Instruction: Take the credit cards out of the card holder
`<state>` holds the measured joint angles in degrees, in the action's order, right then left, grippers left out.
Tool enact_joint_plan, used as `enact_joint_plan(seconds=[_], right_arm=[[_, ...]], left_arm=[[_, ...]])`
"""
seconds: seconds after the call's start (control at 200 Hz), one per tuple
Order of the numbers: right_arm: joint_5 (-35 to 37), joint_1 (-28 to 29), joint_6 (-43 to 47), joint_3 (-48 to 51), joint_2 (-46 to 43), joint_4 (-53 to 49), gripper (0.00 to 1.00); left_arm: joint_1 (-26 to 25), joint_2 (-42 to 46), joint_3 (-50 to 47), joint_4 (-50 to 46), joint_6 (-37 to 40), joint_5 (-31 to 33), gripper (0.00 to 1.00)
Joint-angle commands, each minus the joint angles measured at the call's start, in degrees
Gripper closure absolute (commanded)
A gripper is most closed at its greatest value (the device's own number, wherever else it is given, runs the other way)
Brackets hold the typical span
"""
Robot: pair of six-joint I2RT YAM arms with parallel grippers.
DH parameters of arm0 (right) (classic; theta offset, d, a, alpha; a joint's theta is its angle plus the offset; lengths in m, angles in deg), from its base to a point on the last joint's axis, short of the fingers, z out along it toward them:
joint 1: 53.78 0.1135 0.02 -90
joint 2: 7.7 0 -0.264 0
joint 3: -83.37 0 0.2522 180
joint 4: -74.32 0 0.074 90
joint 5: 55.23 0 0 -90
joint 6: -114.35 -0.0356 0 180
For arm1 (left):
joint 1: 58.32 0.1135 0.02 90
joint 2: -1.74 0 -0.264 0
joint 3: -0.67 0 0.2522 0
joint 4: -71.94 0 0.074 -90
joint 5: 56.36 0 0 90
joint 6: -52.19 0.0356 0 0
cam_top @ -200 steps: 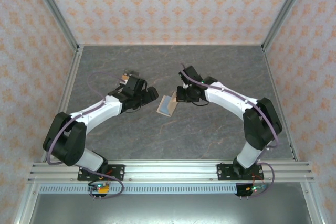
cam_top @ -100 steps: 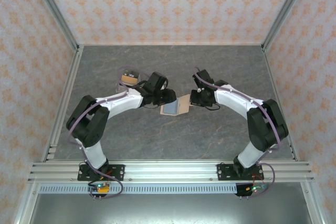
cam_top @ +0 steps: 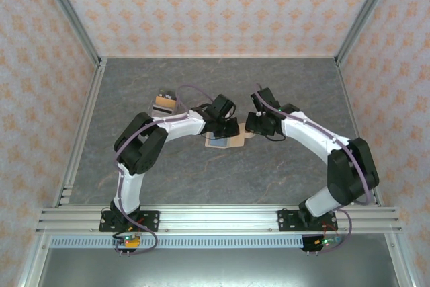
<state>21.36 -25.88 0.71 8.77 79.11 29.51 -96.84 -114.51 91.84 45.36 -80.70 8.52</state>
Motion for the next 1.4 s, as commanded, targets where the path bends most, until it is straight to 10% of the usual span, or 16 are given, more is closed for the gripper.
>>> enact_joint_plan(seconds=[0.0,0.566,0.846,1.396], right_arm=[[-2.3,-0.3,-2.14,0.79,-1.12,0.43,0.77],[-6.73,0.14,-6.24,2.48,11.89,6.4,0.93],[-4.81,0.14,-4.34,1.32,14.3,5.36,0.9],[-5.13,0.14,-3.27,0.36,16.87,5.13,0.89]], left_arm=[[-0.02,-0.99,1.7,-3.6,1.32,1.09,0.93],[2.49,6.27,-2.95,-4.49,0.97,4.61,1.0],[7.31,12.08,-7.9,-8.92,1.91,8.07,0.58],[7.11,7.17,-4.53,-10.81,3.43,3.08,0.53]])
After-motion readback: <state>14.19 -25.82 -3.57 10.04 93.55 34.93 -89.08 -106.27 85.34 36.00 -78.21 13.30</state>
